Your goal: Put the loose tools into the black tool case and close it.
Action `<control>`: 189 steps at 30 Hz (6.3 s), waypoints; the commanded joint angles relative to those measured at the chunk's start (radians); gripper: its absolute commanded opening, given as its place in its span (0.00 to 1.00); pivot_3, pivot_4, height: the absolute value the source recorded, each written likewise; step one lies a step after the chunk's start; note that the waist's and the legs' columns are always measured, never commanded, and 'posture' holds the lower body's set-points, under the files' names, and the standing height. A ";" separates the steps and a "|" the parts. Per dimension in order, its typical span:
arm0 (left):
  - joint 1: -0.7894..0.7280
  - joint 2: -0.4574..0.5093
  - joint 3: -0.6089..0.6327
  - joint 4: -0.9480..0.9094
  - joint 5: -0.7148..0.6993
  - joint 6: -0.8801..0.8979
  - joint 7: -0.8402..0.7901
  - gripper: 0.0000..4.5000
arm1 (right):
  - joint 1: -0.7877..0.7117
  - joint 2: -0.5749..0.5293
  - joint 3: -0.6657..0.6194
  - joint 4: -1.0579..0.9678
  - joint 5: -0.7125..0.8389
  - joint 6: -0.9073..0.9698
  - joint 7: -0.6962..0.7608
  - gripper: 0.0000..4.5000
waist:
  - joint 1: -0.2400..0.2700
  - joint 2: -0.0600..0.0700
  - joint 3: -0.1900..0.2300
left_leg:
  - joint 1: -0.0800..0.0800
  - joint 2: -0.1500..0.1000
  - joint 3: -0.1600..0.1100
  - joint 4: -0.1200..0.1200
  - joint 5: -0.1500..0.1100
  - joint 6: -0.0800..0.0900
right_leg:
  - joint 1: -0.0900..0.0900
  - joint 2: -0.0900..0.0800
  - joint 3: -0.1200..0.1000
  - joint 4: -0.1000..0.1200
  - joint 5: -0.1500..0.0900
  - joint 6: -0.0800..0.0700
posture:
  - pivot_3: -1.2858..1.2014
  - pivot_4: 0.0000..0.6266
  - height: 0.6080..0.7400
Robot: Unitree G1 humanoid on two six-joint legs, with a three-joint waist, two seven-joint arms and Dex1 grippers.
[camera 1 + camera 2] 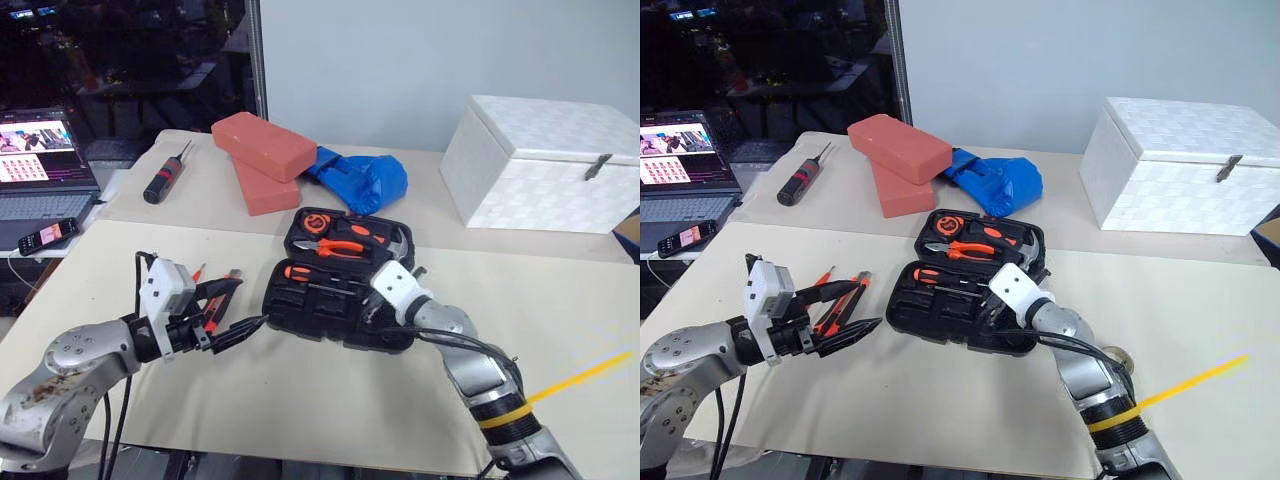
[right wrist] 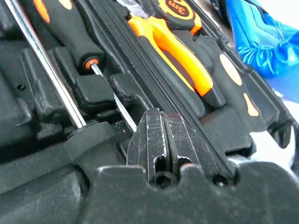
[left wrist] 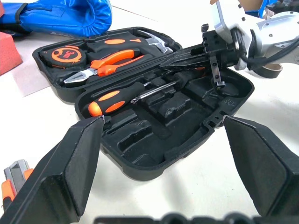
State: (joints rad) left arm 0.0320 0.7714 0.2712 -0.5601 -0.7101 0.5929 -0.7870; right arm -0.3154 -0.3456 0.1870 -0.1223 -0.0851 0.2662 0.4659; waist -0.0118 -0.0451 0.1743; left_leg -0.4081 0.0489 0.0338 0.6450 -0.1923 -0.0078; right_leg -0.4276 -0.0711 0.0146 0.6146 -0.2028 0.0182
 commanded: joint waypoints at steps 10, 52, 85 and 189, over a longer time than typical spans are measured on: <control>-0.011 0.003 0.018 -0.028 -0.020 -0.001 0.002 0.97 | 0.002 -0.088 0.042 -0.136 0.181 0.085 0.260 0.01 | -0.002 0.000 0.000 | -0.001 0.001 0.000 -0.002 -0.001 -0.001 | -0.001 0.002 0.000 -0.001 -0.002 0.000 | 0.52 0.24 1.00; 0.069 0.002 0.053 -0.054 -0.014 -0.025 0.011 0.97 | 0.007 -0.169 0.131 0.101 -0.079 -0.057 0.102 0.01 | 0.000 -0.002 -0.003 | 0.005 0.001 0.000 -0.002 -0.001 -0.001 | 0.003 0.003 0.000 -0.001 -0.002 -0.001 | 0.52 0.24 1.00; -0.145 0.024 -0.009 0.311 0.198 0.338 0.393 0.52 | 0.150 -0.447 -0.287 -0.454 0.698 0.143 0.525 1.00 | 0.016 0.000 0.001 | -0.005 0.000 0.000 -0.002 -0.002 -0.003 | -0.004 0.001 0.000 -0.001 -0.002 0.001 | 0.52 0.24 1.00; -0.616 -0.390 -0.433 0.563 0.618 0.009 -0.146 0.01 | 0.687 -0.462 -0.773 -0.745 0.753 0.145 0.398 1.00 | 0.015 0.002 0.000 | -0.006 0.000 -0.003 0.016 -0.004 0.002 | 0.004 0.010 0.011 0.005 0.003 0.012 | 0.52 0.24 1.00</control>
State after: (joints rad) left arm -0.6228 0.3706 -0.1494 0.0592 -0.1164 0.5953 -0.9924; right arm 0.3714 -0.7947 -0.5603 -0.8369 0.6500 0.4062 0.8688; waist 0.0030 -0.0435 0.1743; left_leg -0.4135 0.0489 0.0307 0.6613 -0.1964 -0.0062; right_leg -0.4240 -0.0614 0.0260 0.6204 -0.1995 0.0298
